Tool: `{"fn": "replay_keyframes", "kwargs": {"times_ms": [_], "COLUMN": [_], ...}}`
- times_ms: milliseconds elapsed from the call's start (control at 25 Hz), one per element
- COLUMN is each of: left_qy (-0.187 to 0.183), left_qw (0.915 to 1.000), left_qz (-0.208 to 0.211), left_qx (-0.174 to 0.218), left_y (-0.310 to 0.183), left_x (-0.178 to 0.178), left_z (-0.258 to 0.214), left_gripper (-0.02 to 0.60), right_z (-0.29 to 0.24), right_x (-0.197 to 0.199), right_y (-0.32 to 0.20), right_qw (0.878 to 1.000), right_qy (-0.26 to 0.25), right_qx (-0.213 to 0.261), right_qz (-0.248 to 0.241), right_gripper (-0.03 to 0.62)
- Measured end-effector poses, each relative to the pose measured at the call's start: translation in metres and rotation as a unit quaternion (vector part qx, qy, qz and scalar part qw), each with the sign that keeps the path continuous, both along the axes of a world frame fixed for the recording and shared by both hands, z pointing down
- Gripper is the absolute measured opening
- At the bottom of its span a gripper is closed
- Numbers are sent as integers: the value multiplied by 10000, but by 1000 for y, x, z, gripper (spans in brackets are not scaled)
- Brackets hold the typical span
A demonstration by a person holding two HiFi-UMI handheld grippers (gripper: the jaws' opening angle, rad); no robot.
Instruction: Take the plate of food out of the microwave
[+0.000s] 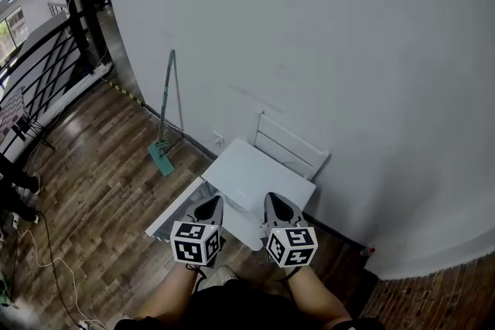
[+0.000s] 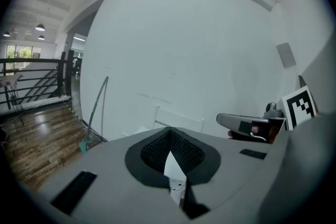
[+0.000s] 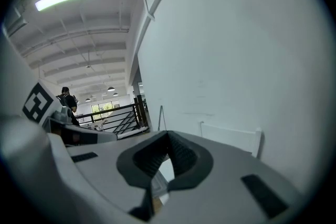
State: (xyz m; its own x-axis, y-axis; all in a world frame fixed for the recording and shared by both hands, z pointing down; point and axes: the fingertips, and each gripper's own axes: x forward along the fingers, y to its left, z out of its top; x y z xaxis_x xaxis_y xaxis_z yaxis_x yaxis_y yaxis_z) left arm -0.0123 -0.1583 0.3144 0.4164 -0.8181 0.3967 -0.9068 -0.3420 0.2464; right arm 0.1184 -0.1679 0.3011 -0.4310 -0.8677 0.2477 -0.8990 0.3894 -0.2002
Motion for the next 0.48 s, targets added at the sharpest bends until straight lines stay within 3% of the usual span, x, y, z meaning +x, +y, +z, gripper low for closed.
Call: {"fn": "replay_keyframes", "kwargs": {"times_ms": [240,480], "left_qy": [182,433], "left_qw": [9997,9978], "left_qz": [-62,-394], "left_qx": [-134,-295], "left_y": [-20,-23], "left_x": [-13,-31], "left_z": [11,26], "left_gripper": [-2,-2], "right_z": [0,11], "right_x": [-19,-35], "right_y": [-20,-32], "right_qw": [9999,9986], "right_qy": [103,253], "right_qx": [-15,-75], "right_qz": [-136,-465], "right_gripper": [13,14]}}
